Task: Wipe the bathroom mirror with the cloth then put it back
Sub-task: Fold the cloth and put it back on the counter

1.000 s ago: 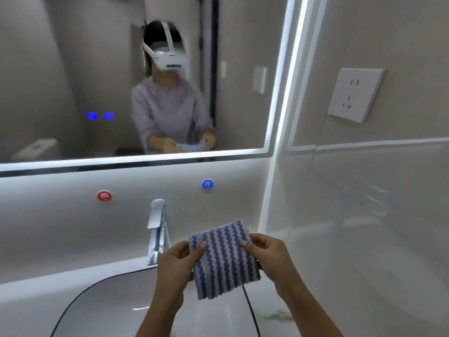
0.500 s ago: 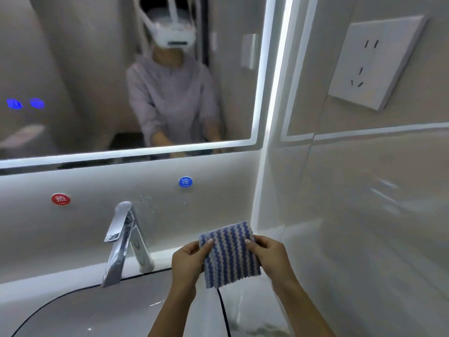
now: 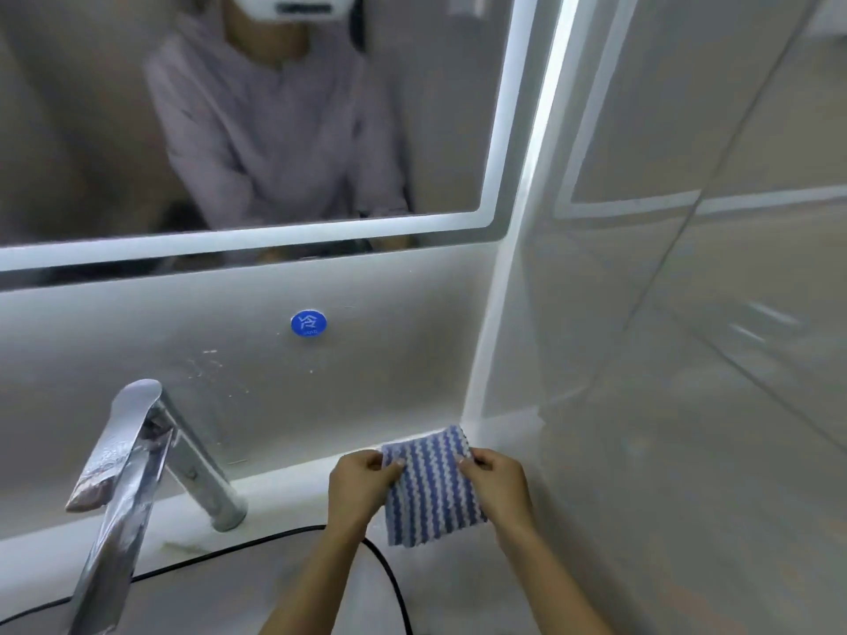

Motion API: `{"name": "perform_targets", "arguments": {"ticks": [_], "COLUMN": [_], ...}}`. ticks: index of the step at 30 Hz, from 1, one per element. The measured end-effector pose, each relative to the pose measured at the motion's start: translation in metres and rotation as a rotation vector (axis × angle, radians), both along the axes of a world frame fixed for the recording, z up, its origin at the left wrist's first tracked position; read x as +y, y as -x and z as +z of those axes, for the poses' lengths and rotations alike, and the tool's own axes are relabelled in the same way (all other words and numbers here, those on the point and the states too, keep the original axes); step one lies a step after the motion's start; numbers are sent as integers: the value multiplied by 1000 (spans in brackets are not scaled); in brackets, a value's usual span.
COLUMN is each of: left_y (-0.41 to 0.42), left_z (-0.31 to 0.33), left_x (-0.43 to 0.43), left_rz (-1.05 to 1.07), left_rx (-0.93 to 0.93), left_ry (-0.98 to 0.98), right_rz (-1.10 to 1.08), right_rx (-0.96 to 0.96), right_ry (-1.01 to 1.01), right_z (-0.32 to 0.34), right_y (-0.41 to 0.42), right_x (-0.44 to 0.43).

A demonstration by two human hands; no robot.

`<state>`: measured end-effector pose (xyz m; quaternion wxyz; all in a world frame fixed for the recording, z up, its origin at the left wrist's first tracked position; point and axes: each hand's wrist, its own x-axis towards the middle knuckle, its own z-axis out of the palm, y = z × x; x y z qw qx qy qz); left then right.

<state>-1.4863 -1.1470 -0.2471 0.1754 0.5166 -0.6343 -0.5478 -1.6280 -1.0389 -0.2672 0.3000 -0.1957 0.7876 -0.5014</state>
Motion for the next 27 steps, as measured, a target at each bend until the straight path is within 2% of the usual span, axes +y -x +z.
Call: {"name": "perform_targets", "arguments": {"ticks": [10,17,21,27], "left_y": [28,38,39,36], "left_z": [-46,-62,-70,-79], "left_x": [-34,-42,-45,-44], "left_rz": [-138,-211,-222,-251], "left_rx": [-303,-415,-422,-517], "left_ry": [-1,-54,-114,19], "right_rz": [-34,-30,-2,8], "right_rx": [-39,-73,-42,97], "right_ry": [-87,-116,-129,-140], "right_z": [-64,-91,-99,-101], "right_y": [12,17,18,13], "right_x": [-22,-31,-34,-30]}}
